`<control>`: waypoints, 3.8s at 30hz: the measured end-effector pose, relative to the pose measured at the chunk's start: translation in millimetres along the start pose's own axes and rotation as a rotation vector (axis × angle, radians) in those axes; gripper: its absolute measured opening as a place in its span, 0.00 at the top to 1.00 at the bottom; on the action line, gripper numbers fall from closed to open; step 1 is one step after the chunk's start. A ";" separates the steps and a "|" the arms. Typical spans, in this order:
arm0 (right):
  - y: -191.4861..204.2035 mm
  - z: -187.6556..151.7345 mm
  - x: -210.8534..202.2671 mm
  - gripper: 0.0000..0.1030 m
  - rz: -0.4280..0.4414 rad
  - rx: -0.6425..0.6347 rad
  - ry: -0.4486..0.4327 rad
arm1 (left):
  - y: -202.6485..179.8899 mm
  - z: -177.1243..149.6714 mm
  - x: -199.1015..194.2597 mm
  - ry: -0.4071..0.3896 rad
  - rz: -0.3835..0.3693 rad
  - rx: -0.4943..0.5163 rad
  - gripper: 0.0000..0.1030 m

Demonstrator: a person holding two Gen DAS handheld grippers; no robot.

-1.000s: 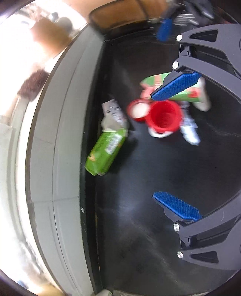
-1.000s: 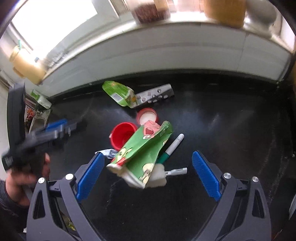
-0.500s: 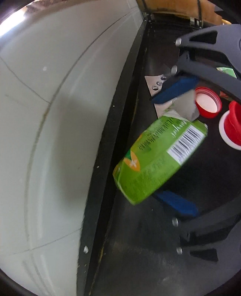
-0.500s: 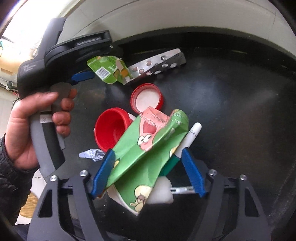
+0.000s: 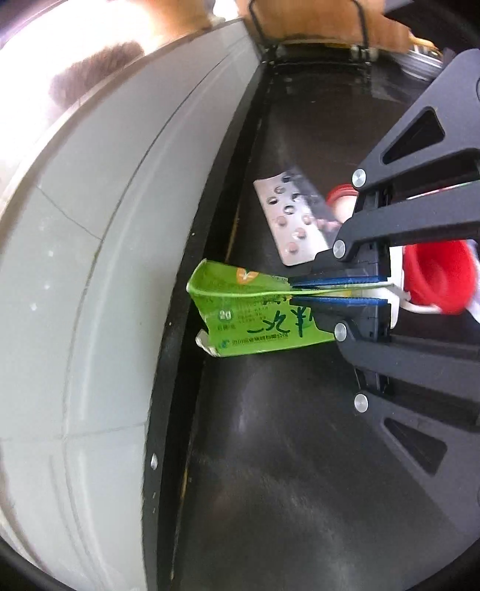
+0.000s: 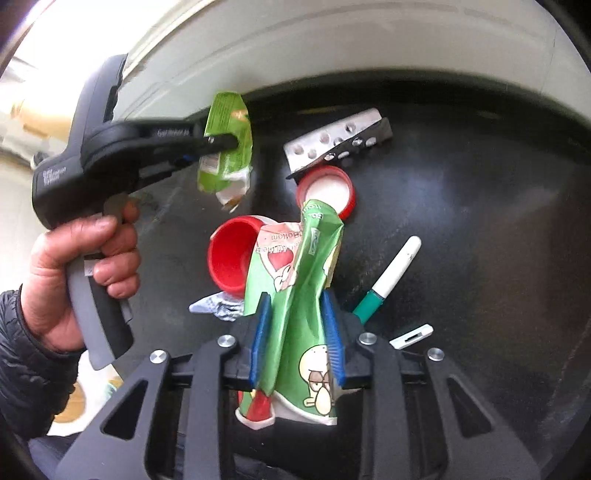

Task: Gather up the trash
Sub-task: 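Grasp the green juice carton with left tool while right tool grasps the green cartoon cup, then carry carton and cartoon cup down to the bin and open both tools, then swing both empty tools back up to the countertop trash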

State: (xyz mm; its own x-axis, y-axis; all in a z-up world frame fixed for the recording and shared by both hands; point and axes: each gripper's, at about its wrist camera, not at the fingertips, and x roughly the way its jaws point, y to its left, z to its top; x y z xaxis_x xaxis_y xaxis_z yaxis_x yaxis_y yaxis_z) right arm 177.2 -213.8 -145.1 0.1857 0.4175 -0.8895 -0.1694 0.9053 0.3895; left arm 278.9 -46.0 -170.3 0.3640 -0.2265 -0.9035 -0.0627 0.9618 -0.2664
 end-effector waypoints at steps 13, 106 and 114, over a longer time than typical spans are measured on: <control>44.1 -21.1 -50.9 0.73 -0.036 -0.171 -0.088 | 22.8 -87.6 -108.1 -0.046 0.113 0.063 0.96; 173.2 -107.5 -125.7 0.07 -0.176 -0.239 -0.307 | 107.7 -269.5 -235.9 -0.200 0.072 0.166 0.06; 70.8 -117.2 -155.4 0.07 -0.264 -0.010 -0.337 | 16.2 -224.8 -196.0 -0.155 0.043 0.333 0.06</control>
State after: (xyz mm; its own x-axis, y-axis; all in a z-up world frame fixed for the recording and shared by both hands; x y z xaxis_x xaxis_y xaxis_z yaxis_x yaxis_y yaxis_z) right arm 23.0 -223.7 -7.3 0.5293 0.1752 -0.8301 -0.0828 0.9844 0.1549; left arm -2.4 -20.6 -73.0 0.5055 -0.1838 -0.8430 0.2160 0.9729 -0.0826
